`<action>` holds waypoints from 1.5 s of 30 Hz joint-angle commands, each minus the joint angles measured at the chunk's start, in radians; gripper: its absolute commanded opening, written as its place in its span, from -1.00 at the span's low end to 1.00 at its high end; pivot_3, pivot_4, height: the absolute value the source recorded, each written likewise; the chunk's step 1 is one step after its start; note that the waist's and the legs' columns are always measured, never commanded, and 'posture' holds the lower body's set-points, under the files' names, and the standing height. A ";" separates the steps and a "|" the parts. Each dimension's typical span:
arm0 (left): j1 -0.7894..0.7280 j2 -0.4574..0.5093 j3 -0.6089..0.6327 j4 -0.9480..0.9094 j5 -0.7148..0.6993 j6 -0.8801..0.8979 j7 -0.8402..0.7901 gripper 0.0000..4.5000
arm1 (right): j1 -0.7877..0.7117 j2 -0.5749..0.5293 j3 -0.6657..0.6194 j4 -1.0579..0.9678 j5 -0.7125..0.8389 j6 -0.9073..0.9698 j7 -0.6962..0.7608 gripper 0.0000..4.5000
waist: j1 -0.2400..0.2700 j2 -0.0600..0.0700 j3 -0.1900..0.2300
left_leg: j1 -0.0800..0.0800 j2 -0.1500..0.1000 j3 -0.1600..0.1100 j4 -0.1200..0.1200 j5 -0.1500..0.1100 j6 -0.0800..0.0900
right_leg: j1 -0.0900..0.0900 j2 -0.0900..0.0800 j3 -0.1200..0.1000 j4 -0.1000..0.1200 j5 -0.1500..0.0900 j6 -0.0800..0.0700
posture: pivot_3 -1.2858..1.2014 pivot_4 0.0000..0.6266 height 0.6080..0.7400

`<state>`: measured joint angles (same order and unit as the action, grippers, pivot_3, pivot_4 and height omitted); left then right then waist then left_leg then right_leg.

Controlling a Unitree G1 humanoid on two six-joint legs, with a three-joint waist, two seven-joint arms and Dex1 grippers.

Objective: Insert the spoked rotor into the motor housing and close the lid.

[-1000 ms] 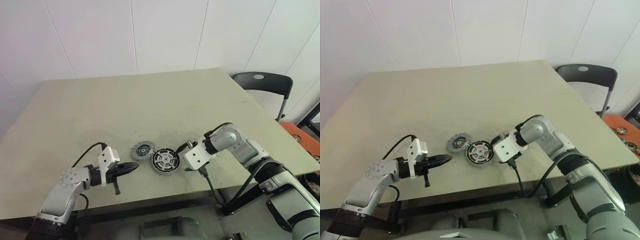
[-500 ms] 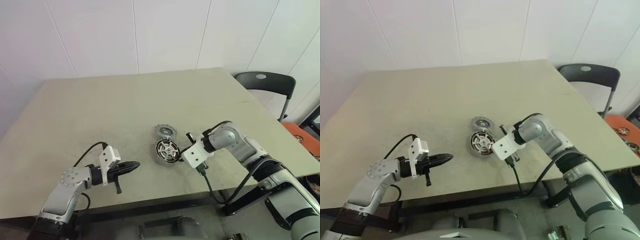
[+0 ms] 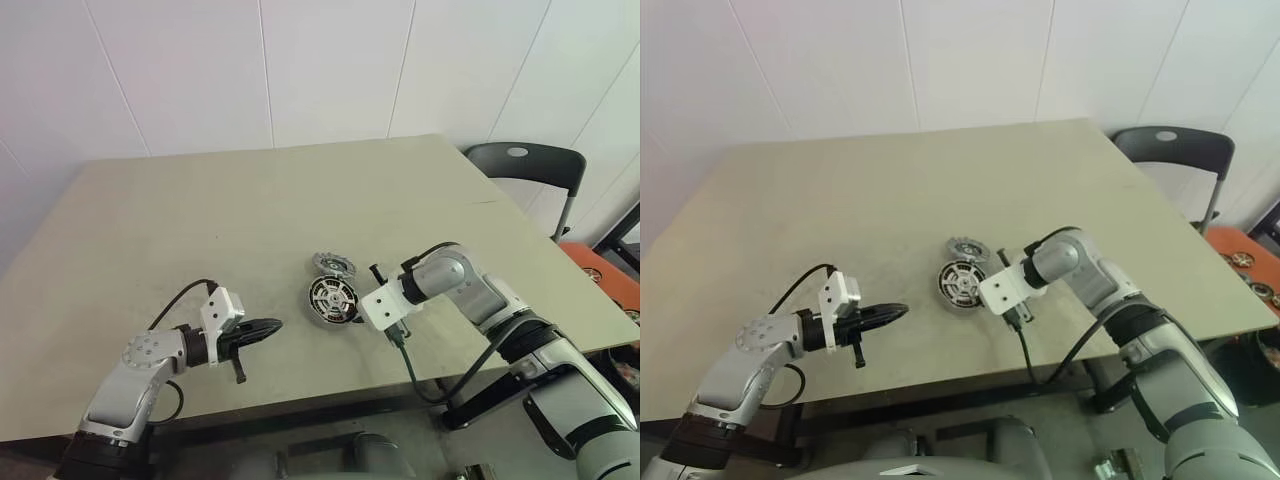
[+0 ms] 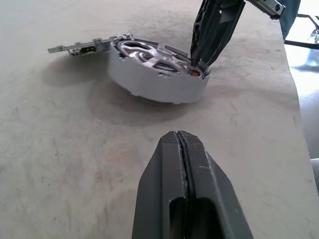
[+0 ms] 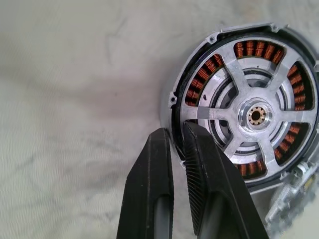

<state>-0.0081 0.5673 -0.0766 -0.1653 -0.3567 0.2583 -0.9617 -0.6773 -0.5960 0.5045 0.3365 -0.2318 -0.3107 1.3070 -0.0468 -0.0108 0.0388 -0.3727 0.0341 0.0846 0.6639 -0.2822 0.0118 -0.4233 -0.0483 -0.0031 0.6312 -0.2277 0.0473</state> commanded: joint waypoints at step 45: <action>-0.007 0.014 0.004 -0.046 0.037 0.008 0.064 -1.00 | -0.119 0.265 -0.085 -0.111 0.492 1.475 -0.146 -0.11 | 0.002 0.000 0.000 | 0.000 -0.002 -0.005 -0.011 -0.002 -0.003 | -0.017 0.004 -0.005 0.000 0.007 -0.007 | 0.03 -1.00 1.00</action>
<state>-0.0056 0.5717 -0.0926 -0.1922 -0.3168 0.2780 -0.9013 -0.7896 -0.3156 0.4094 0.2306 0.2529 1.1845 1.1610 -0.0444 -0.0113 0.0388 -0.3729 0.0323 0.0798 0.6531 -0.2841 0.0089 -0.4401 -0.0440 -0.0076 0.6304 -0.2209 0.0403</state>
